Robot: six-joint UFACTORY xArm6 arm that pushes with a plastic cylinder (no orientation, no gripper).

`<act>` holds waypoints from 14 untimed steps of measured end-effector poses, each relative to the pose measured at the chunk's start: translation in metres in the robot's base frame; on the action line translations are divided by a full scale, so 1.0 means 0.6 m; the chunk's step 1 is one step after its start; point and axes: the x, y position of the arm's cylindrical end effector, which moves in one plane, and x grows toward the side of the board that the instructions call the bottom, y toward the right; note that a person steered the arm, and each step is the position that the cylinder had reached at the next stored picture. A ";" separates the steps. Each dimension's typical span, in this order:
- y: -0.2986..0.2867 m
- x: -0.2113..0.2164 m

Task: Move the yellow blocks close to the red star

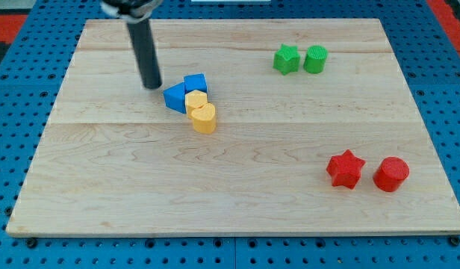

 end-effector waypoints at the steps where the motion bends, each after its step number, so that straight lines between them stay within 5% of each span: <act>1: 0.050 0.073; 2: 0.140 0.071; 4: 0.044 -0.003; 5: 0.135 -0.021; 7: 0.205 0.038; 10: 0.191 0.041; 12: 0.075 0.006; 14: 0.240 -0.021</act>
